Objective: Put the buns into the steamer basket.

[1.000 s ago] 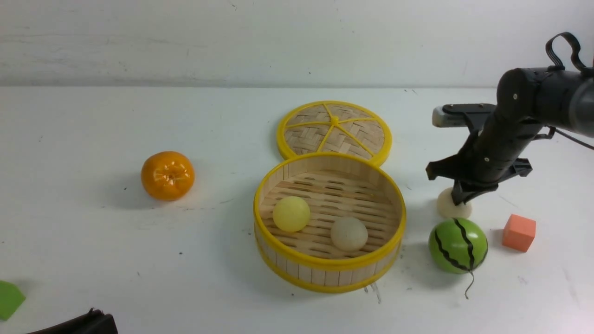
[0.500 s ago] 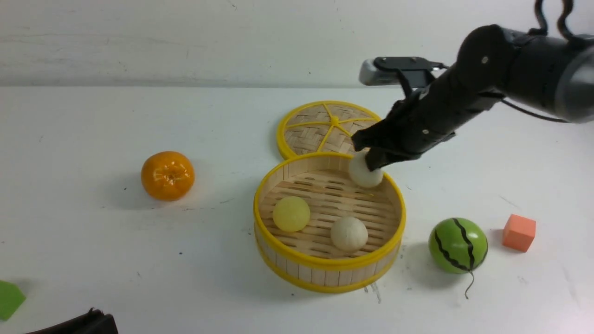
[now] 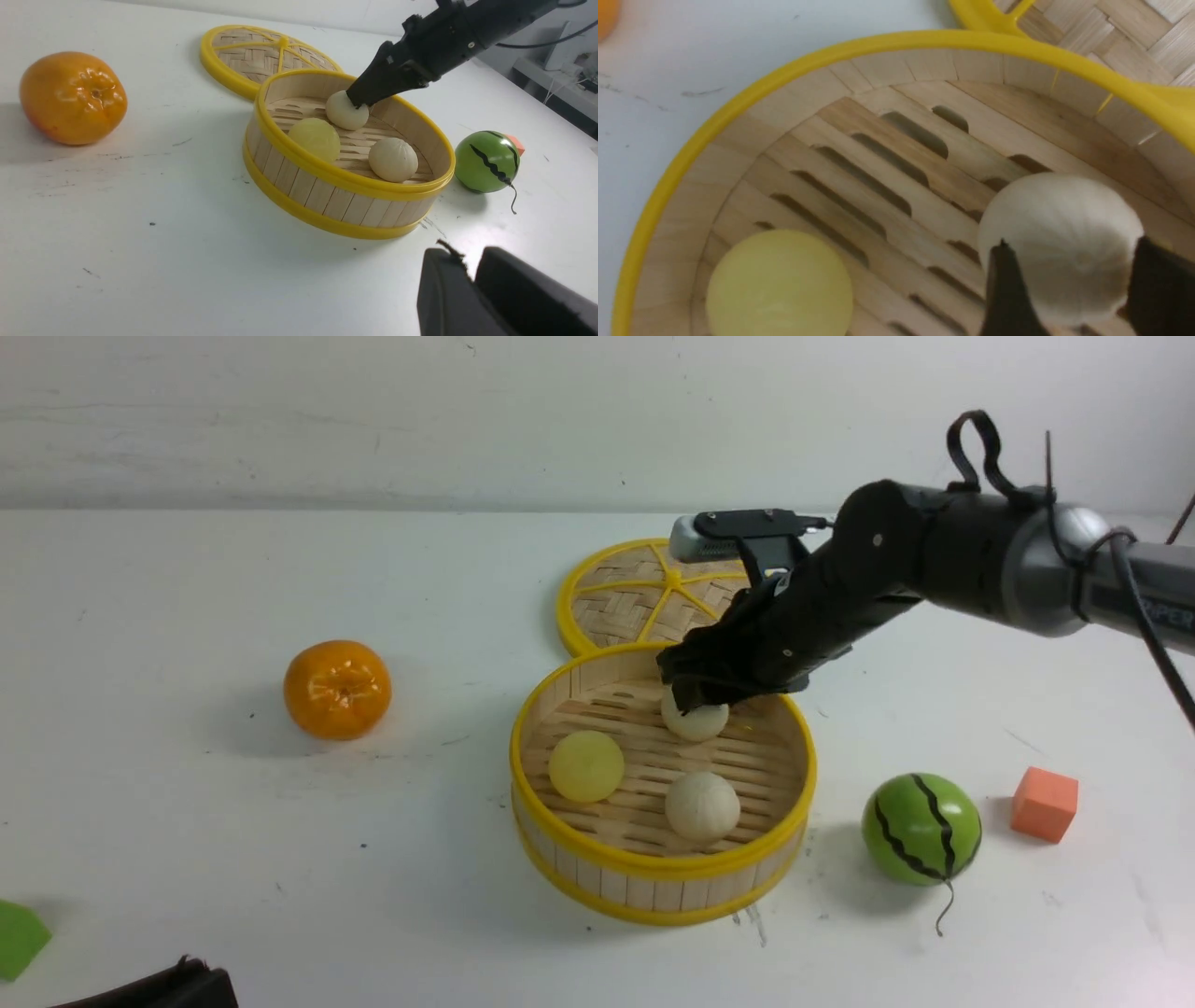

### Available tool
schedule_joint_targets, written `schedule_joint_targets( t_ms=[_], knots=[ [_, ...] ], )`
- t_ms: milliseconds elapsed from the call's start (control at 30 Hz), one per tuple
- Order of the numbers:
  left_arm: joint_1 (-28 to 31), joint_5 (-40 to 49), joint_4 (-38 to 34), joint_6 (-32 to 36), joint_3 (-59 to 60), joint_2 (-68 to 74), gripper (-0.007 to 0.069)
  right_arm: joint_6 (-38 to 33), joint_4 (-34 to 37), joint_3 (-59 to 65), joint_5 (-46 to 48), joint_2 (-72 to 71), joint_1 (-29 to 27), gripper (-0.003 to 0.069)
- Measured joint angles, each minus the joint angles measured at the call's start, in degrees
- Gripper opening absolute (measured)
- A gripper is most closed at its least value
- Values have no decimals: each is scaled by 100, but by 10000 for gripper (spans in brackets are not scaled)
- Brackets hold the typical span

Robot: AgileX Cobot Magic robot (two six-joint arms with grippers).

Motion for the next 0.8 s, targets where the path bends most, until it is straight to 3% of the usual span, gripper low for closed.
schedule_joint_targets(
  t_ms=[100, 233, 367, 400, 533, 667, 800],
  knots=[
    [0, 0, 0, 0, 0, 0, 104, 54, -177, -26, 896, -898, 0, 530],
    [0, 0, 0, 0, 0, 0, 108, 470, -699, 16, 1795, -2041, 0, 508],
    [0, 0, 0, 0, 0, 0, 110, 1026, -1260, 618, 2203, -3414, 0, 373],
    [0, 0, 0, 0, 0, 0, 110, 1275, -1450, 1190, 2270, -4156, 0, 282],
    [0, 0, 0, 0, 0, 0, 111, 1717, -1542, 2399, 2080, -5565, 0, 89],
    [0, 0, 0, 0, 0, 0, 114, 2050, -1558, 3513, 1596, -6837, 0, -10],
    [0, 0, 0, 0, 0, 0, 119, 2302, -1638, 4190, 1457, -7666, 0, -18]
  ],
)
